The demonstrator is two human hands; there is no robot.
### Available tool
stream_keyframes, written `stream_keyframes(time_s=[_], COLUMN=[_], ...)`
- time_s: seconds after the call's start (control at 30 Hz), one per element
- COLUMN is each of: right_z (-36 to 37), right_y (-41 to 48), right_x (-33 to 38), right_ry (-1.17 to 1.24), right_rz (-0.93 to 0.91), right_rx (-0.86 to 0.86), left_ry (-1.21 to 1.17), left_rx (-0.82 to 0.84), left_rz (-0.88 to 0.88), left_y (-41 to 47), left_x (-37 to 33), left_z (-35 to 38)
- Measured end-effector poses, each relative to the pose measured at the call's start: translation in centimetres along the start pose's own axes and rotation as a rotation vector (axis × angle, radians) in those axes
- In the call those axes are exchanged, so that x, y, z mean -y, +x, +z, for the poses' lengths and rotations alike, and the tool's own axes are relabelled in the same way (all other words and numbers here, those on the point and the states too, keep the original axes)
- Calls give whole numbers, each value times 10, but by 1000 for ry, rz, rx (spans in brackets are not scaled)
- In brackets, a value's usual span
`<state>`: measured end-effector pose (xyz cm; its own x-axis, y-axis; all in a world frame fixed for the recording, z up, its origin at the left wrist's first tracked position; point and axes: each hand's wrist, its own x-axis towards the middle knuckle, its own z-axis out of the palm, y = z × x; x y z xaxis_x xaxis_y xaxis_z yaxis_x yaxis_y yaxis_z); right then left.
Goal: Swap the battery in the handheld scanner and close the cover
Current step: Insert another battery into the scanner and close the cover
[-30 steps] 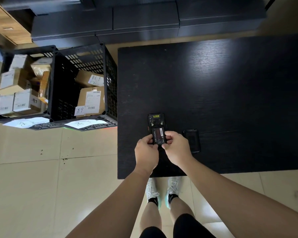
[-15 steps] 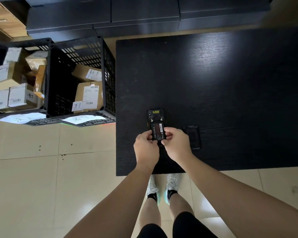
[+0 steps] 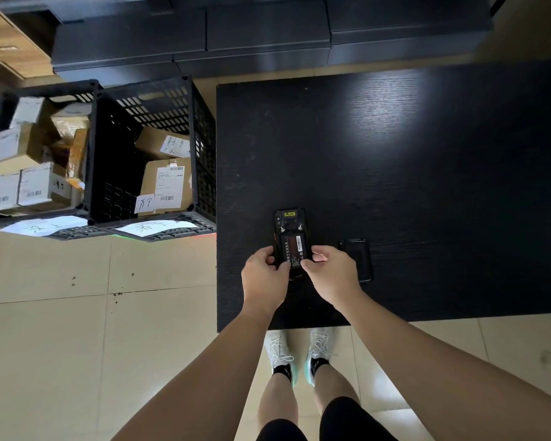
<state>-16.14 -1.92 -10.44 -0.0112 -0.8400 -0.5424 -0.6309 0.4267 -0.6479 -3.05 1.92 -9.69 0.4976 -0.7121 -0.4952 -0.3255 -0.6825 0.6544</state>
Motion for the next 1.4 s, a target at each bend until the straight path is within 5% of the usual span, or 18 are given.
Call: stream_keyframes(time_s=[1.0, 1.1, 1.27, 1.4], right_z=[-9, -33, -83, -94], right_y=[-2, -4, 0, 3], right_x=[2, -6, -29, -47], right_ry=[31, 37, -41, -106], right_rz=[39, 53, 107, 132], right_rx=[-6, -38, -78, -24], left_ry=[-53, -27, 19, 21], left_rx=[-62, -94, 177, 256], left_rz=[-91, 16, 140, 60], left_y=[-7, -23, -48, -51], left_x=[-15, -36, -66, -70], left_z=[10, 21, 62, 86])
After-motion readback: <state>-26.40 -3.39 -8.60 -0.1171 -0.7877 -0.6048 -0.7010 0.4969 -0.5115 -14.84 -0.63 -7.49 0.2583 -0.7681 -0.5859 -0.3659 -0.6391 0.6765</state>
